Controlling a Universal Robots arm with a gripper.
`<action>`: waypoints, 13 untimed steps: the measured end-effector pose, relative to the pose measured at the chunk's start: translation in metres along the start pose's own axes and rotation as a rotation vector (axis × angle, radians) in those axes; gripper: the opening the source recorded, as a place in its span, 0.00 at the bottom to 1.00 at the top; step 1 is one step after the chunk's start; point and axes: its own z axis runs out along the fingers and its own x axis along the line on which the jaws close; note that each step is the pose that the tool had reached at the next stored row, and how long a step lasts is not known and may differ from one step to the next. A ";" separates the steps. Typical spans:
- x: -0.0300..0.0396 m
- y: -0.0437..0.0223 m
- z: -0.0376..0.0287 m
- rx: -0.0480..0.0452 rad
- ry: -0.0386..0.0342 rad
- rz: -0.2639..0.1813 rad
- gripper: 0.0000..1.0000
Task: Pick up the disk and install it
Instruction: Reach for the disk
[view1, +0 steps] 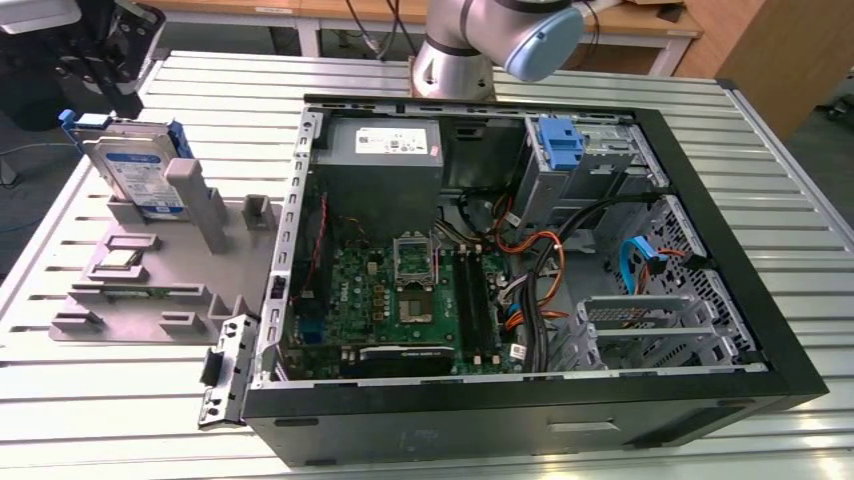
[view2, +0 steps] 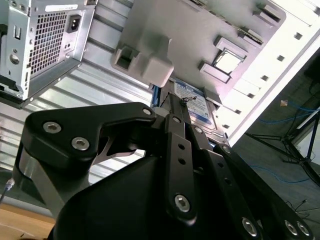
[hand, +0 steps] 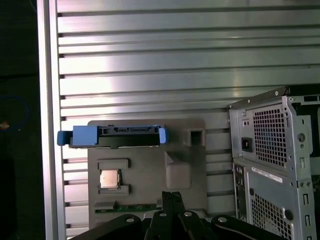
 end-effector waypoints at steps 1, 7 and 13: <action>0.0016 -0.0001 0.0000 -0.0001 0.0000 0.000 0.11; 0.0028 -0.0002 -0.0001 0.0000 0.0001 0.000 0.11; 0.0039 0.0051 0.0018 0.0002 0.0000 0.001 0.11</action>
